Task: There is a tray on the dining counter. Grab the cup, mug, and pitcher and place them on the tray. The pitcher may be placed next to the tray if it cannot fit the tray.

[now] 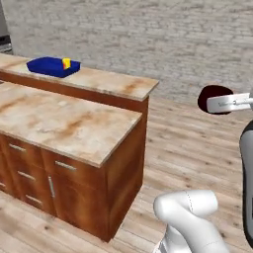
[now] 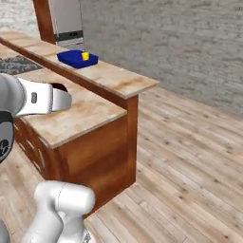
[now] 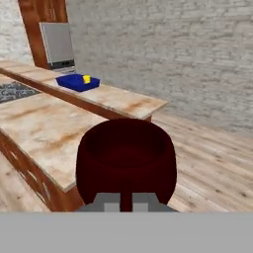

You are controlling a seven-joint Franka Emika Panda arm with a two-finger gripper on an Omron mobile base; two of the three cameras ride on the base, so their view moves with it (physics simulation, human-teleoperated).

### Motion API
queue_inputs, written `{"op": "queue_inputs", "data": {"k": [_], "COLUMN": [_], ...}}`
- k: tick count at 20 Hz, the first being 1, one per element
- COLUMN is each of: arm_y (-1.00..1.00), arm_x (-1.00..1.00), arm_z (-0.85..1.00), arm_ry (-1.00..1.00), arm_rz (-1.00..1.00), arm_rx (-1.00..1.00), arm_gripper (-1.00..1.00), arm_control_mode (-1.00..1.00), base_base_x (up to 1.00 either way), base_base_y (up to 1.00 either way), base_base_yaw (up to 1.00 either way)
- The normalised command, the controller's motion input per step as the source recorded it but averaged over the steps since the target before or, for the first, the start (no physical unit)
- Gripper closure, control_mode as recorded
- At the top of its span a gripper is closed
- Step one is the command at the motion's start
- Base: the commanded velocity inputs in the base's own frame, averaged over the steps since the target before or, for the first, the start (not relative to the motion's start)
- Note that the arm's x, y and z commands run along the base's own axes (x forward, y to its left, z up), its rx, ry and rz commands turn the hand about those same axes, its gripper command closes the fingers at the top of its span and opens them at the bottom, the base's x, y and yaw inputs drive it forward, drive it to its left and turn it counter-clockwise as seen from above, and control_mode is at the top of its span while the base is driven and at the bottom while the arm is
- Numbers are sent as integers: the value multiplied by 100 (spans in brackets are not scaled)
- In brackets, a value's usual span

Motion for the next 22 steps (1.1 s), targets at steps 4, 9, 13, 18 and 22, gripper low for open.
{"op": "queue_inputs", "data": {"k": [4,9,13,18,22], "arm_y": [0,0,0,0,0], "arm_x": [0,0,0,0,0], "arm_z": [0,0,0,0,0], "arm_ry": [0,0,0,0,0], "arm_rz": [0,0,0,0,0], "arm_rx": [0,0,0,0,0], "arm_gripper": [100,100,100,100,100], "arm_control_mode": [100,100,100,100,100], "base_base_x": [36,95,100,100,100], "base_base_y": [0,0,-3,-75,-53], "base_base_yaw": [-77,-46,-23,-8,-4]}}
